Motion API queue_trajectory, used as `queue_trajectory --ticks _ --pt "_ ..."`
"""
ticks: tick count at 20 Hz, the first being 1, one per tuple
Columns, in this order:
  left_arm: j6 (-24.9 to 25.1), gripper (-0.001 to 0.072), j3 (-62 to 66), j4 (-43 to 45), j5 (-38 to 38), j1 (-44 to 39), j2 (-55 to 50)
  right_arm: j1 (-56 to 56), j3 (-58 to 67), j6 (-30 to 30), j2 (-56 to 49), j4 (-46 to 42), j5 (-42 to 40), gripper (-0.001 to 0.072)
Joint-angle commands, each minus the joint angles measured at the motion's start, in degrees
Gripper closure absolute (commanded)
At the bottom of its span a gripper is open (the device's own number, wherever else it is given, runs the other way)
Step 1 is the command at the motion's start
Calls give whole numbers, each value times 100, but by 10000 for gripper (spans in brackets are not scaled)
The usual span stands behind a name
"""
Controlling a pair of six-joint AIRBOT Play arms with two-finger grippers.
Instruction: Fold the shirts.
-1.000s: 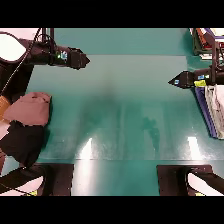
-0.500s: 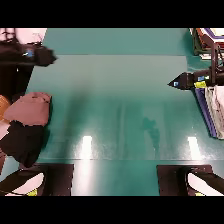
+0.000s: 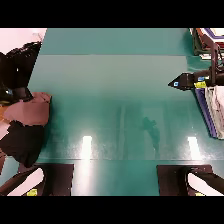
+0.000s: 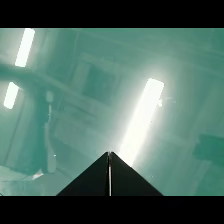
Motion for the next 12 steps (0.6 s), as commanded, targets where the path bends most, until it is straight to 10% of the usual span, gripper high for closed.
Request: queue_trajectory --ticks 1,5,6,8,12 --pt "-70 -6 -887 212 857 142 -144 7 -2 2 4 2 -9 695" --pt "-271 -4 -925 243 984 142 -614 7 -2 2 4 2 -9 695" --pt "-501 85 -920 243 1027 142 -612 7 -2 2 4 2 -11 695" --pt "-555 498 -824 236 914 142 -610 7 -2 2 4 2 -42 695" --pt "-503 686 76 -101 160 116 -577 7 0 2 7 11 -177 695"
